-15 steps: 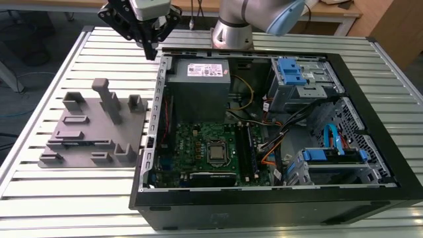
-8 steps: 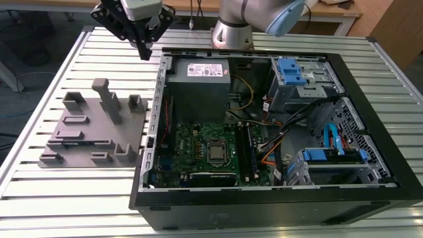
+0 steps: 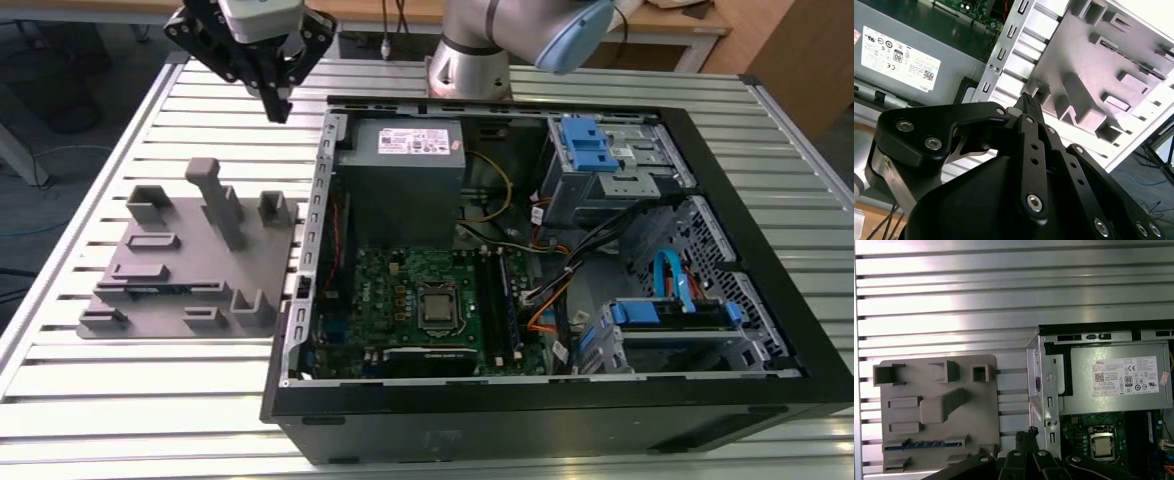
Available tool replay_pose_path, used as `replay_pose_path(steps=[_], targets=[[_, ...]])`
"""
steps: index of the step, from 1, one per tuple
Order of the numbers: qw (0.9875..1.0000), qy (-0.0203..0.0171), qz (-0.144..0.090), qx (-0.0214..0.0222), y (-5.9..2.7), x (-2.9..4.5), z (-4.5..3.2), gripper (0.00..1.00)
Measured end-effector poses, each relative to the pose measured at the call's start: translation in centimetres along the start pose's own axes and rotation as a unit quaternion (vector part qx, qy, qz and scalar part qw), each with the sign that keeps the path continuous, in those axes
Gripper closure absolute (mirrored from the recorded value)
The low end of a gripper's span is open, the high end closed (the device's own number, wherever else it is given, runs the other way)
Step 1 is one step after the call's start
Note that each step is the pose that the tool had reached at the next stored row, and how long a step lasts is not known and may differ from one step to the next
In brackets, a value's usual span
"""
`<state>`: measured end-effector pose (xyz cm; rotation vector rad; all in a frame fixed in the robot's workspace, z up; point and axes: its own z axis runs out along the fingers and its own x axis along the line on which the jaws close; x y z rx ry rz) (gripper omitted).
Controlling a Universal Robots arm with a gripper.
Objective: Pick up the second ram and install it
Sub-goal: 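Reach for the second ram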
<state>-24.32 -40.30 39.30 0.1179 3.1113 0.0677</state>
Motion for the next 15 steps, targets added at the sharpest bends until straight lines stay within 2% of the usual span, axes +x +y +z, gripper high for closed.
replay_pose_path(steps=[8,15], targets=[[1.0000,0.0000,0.000,0.0000,-0.87,1.54,0.00,0.89],[1.0000,0.0001,0.000,0.0000,-1.61,2.22,0.06,0.89]])
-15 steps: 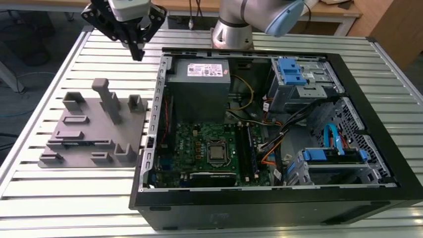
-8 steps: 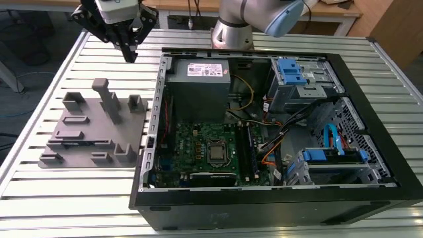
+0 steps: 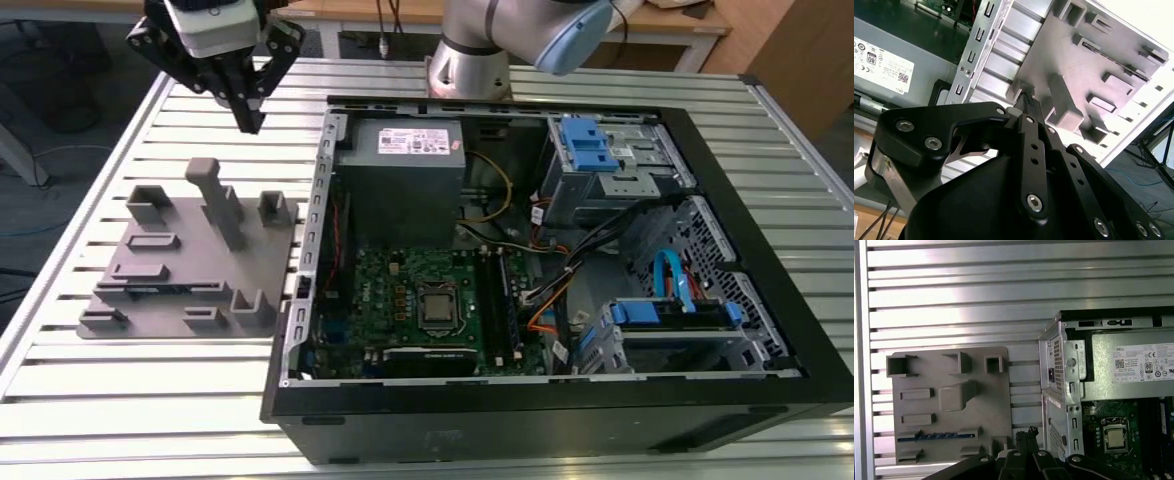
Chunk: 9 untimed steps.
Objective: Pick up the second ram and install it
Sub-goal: 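Reach for the second ram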
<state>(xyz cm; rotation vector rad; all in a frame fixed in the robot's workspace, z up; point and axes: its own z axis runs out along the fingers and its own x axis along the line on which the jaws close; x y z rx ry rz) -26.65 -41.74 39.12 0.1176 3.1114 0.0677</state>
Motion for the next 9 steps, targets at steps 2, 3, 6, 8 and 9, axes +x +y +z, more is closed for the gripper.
replay_pose_path(steps=[2,3,6,8,9], targets=[[1.0000,-0.0001,0.000,0.0000,-0.14,0.15,0.02,0.89],[1.0000,0.0000,0.000,0.0000,-0.19,0.23,0.02,0.89],[1.0000,0.0000,0.000,0.0000,-0.38,0.47,0.03,0.89],[1.0000,0.0000,0.000,0.0000,-0.51,0.65,0.04,0.89],[1.0000,0.0000,0.000,0.0000,-0.58,0.73,0.05,0.89]])
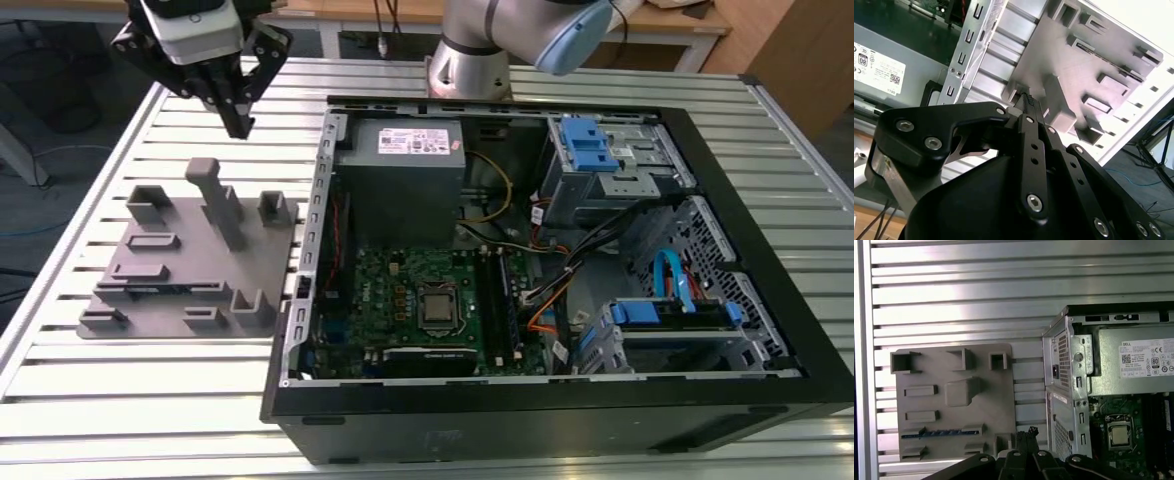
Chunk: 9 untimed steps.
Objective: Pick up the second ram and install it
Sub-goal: 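Reach for the second ram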
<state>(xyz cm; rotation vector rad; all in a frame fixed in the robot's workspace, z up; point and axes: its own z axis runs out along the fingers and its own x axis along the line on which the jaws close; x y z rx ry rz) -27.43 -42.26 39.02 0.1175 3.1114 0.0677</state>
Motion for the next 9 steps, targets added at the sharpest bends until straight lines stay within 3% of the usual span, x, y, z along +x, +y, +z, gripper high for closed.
replay_pose_path(steps=[9], targets=[[1.0000,0.0000,0.000,0.0000,-0.93,0.57,0.15,0.89]])
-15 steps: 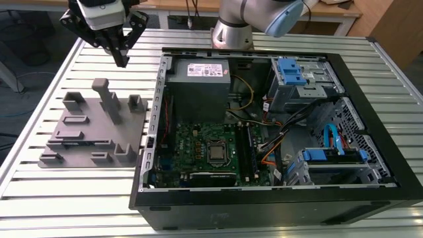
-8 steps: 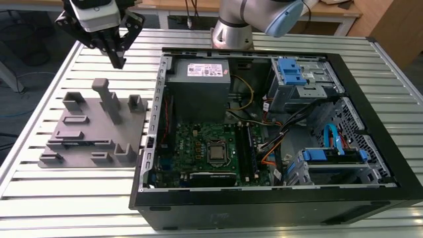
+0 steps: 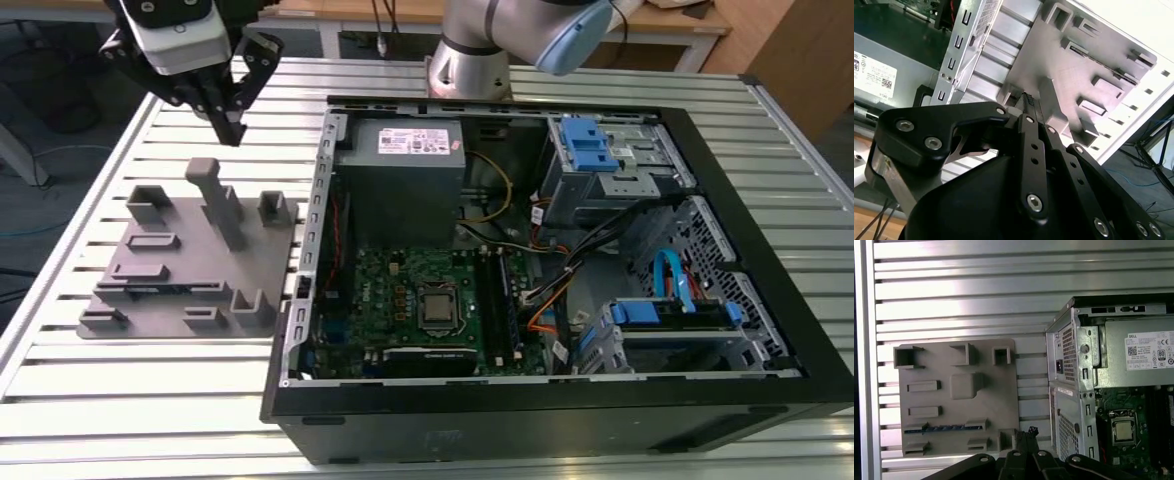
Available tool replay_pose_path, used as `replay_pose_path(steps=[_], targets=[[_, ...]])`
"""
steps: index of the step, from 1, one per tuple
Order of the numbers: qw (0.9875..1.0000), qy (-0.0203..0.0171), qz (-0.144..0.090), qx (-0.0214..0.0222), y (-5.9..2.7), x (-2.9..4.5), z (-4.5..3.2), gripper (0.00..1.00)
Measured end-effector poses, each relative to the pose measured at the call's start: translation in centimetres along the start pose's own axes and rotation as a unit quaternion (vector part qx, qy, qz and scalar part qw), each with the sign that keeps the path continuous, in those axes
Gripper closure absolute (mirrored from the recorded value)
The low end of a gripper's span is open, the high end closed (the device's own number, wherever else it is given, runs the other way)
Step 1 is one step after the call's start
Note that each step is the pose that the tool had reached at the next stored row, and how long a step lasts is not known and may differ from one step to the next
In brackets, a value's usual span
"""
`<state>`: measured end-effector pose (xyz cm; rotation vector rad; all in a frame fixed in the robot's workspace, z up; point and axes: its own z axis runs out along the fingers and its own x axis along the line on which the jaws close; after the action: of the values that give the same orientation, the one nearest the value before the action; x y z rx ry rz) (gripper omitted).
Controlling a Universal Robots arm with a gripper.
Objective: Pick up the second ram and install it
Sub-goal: 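Reach for the second ram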
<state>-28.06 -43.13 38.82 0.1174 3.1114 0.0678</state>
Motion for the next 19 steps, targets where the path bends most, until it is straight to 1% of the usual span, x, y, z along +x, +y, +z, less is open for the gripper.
replay_pose_path(steps=[10,13,17,19], targets=[[1.0000,0.0000,0.000,0.0000,-1.01,0.62,0.20,0.89],[1.0000,0.0000,0.000,0.0000,-1.56,1.03,0.31,0.89],[1.0000,0.0000,0.000,0.0000,-2.58,1.44,0.52,0.89],[1.0000,0.0000,0.000,0.0000,-2.84,2.04,0.66,0.89]])
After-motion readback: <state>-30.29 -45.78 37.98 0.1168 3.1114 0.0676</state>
